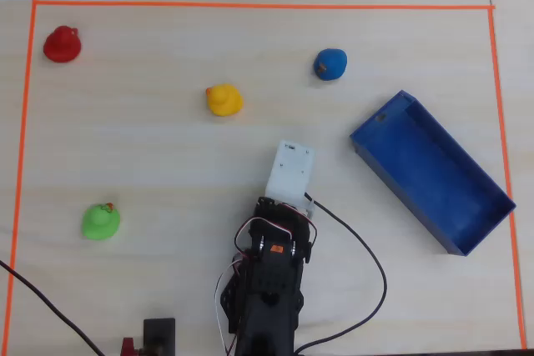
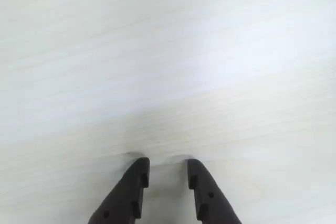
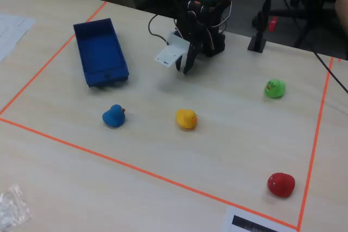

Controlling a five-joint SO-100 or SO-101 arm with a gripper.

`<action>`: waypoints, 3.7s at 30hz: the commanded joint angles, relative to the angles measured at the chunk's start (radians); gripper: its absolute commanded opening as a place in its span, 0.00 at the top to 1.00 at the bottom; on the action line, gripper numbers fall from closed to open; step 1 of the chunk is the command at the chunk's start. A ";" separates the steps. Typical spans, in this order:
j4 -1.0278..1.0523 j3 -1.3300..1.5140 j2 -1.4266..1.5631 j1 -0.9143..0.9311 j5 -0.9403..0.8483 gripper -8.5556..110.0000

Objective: Grasp blue duck and put it into box.

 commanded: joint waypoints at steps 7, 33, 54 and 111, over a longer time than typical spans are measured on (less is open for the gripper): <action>0.015 -0.003 -0.009 0.006 -0.005 0.86; 0.015 -0.003 -0.009 0.008 -0.005 0.86; -0.575 -0.653 -0.775 0.089 0.091 0.63; -1.212 -1.267 -1.720 0.345 0.213 0.93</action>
